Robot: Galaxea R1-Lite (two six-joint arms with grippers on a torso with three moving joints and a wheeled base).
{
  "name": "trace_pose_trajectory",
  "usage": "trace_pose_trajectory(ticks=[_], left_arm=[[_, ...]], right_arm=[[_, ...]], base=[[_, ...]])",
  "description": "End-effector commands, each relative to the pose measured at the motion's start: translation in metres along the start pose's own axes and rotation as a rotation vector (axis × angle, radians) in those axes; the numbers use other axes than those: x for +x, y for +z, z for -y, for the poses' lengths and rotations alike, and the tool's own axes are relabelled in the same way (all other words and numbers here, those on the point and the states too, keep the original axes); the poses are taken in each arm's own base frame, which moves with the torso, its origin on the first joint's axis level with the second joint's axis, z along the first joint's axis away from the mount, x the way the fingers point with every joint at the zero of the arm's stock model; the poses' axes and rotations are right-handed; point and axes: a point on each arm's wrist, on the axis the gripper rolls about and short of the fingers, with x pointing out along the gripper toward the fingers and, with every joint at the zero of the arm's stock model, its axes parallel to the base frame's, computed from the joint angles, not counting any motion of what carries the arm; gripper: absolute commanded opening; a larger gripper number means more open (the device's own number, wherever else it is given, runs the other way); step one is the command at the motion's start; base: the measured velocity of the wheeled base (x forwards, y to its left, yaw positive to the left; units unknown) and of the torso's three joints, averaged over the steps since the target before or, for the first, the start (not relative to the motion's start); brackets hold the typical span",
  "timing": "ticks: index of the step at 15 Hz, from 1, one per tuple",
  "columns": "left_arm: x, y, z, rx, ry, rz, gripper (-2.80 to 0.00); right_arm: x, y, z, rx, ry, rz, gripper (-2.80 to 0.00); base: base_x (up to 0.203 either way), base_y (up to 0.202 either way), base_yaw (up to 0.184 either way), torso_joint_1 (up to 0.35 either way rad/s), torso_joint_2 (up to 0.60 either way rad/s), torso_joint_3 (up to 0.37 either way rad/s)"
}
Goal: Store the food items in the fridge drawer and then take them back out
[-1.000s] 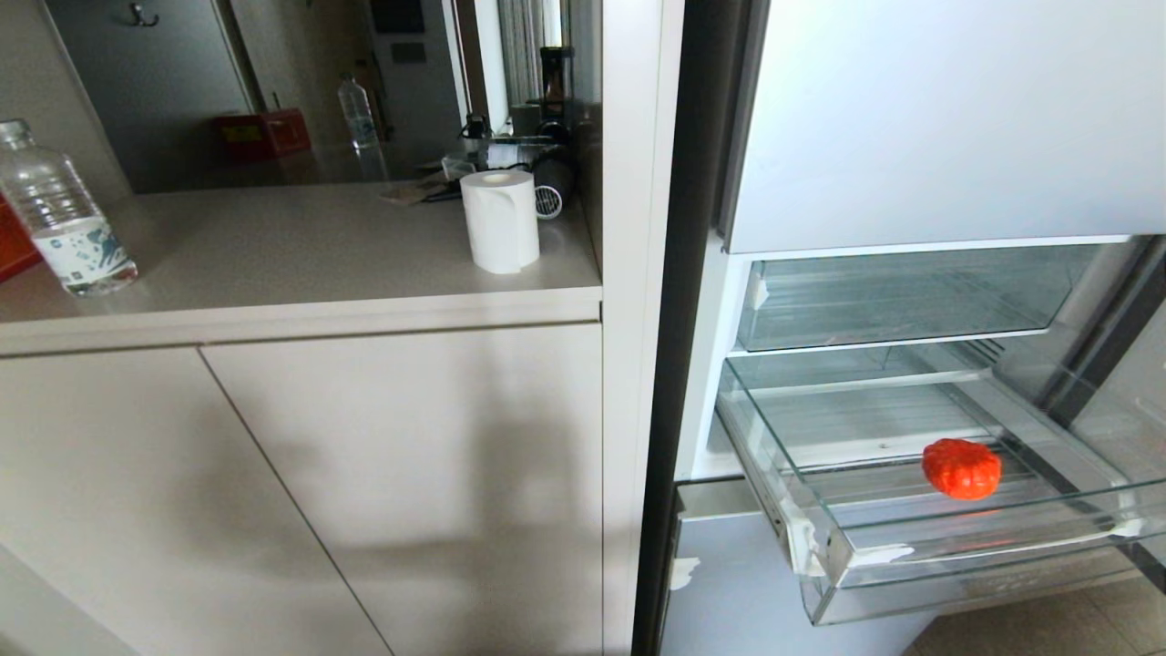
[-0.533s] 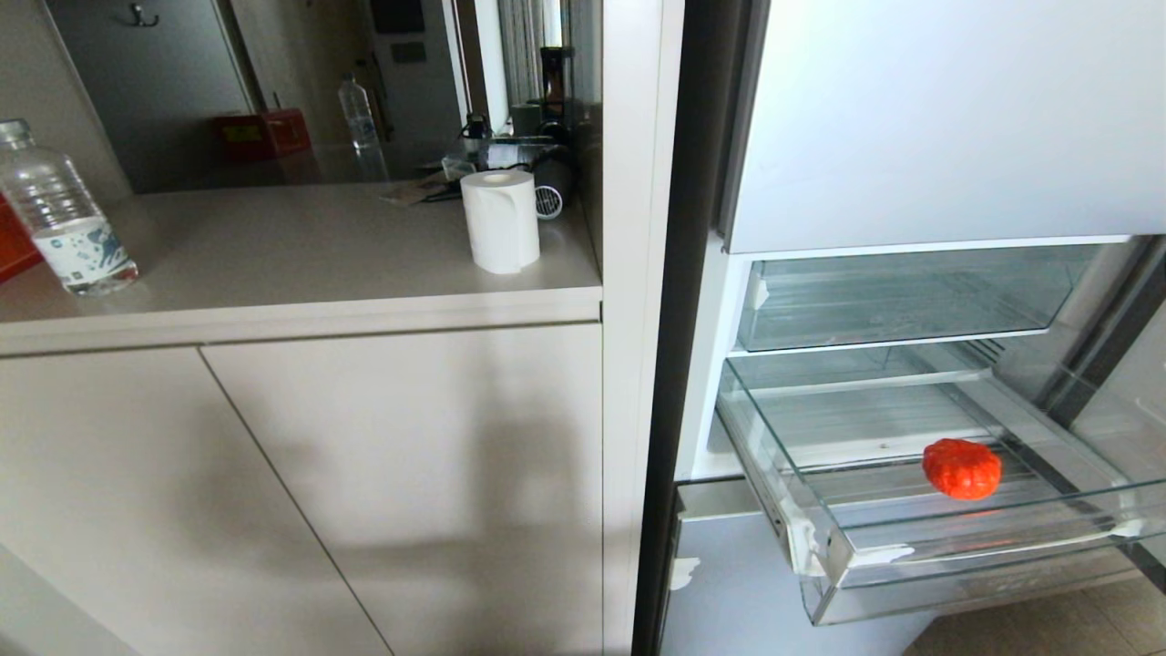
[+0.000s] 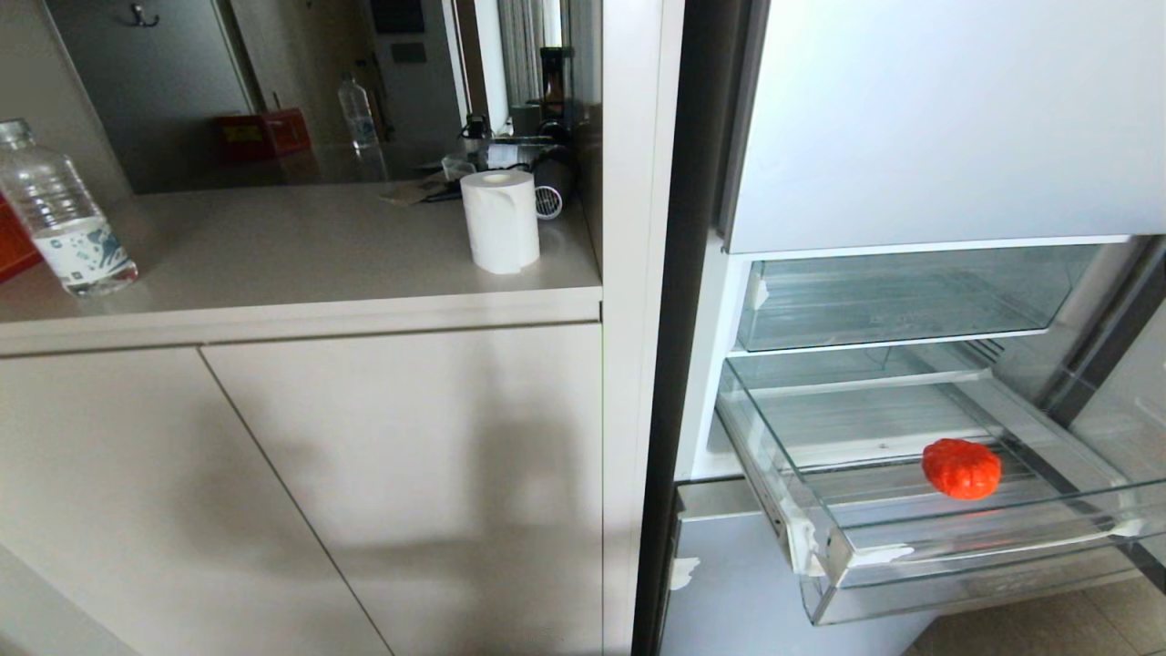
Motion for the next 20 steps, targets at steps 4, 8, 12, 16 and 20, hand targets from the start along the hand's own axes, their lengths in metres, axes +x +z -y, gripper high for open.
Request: trace_pose_trajectory(ticks=[4,8,12,16,20], left_arm=[[0.0,0.0,0.0,0.001,0.001,-0.002,-2.8],[0.0,0.0,0.0,0.0,0.0,-0.002,-2.8],[0.0,0.0,0.0,0.0,0.001,-0.002,-2.8],[0.0,0.0,0.0,0.0,0.001,-0.002,-2.8],[0.0,0.0,0.0,0.0,0.001,-0.002,-2.8]], right_arm=[[-0.003,0.0,0.006,0.008,0.004,-0.004,0.0],[-0.019,0.021,0.004,0.003,0.022,0.027,0.0],[-0.073,0.087,-0.029,0.016,0.096,0.144,-2.8],[-0.165,0.153,-0.082,0.087,0.187,0.289,-2.8],[-0.284,0.198,-0.142,0.213,0.317,0.484,-2.8]], base=[[0.0,0.0,0.0,0.0,0.0,0.0],[0.0,0.0,0.0,0.0,0.0,0.0],[0.0,0.0,0.0,0.0,0.0,0.0],[0.0,0.0,0.0,0.0,0.0,0.0],[0.0,0.0,0.0,0.0,0.0,0.0]])
